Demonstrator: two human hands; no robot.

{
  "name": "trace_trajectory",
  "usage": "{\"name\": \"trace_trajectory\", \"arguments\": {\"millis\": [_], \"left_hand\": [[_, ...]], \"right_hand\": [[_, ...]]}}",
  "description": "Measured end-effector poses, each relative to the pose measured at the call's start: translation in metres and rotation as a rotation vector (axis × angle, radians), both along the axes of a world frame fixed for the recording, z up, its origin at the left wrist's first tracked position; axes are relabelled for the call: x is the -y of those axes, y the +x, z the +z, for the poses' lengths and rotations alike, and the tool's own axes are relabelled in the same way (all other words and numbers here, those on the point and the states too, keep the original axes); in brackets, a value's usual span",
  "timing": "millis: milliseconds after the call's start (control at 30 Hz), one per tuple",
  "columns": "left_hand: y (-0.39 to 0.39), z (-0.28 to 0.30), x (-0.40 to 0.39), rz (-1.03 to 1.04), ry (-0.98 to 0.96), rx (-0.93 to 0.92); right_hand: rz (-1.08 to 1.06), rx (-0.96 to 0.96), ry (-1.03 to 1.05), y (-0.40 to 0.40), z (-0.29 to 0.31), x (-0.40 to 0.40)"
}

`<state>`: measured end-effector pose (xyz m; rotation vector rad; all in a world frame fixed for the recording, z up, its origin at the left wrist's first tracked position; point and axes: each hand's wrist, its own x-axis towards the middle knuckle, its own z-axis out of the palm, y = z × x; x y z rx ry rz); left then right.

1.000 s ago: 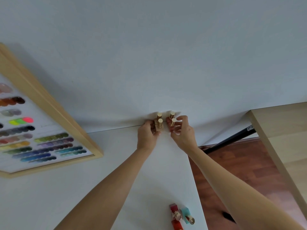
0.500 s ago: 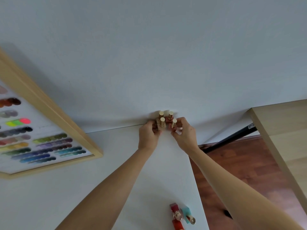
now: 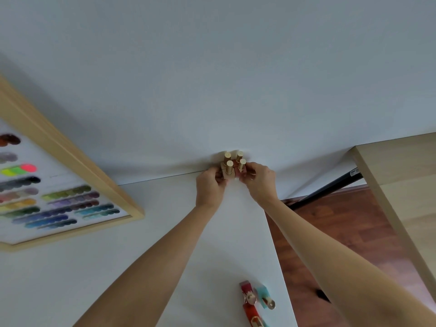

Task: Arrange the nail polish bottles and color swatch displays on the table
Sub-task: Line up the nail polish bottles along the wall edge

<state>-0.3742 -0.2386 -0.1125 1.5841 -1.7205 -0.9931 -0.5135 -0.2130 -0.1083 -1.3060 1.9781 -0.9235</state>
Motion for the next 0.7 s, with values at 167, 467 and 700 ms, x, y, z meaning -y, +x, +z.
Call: {"name": "trace_trajectory", "arguments": {"millis": [167,467,700], "left_hand": [[0.009,0.0,-0.005,-0.015,0.095,0.084],[0.058,0.022,-0.094,-0.229,0.175,0.096],[0.077,0.054,-0.196,-0.421,0.068,0.074]], "right_hand": [[-0.005,-0.029,0.07,-0.003,0.004,-0.014],[0.08,-0.102,0.144,-0.017,0.031,-0.123],[0.068,-0.094,0.224,-0.014,0.049,-0.227]]}}
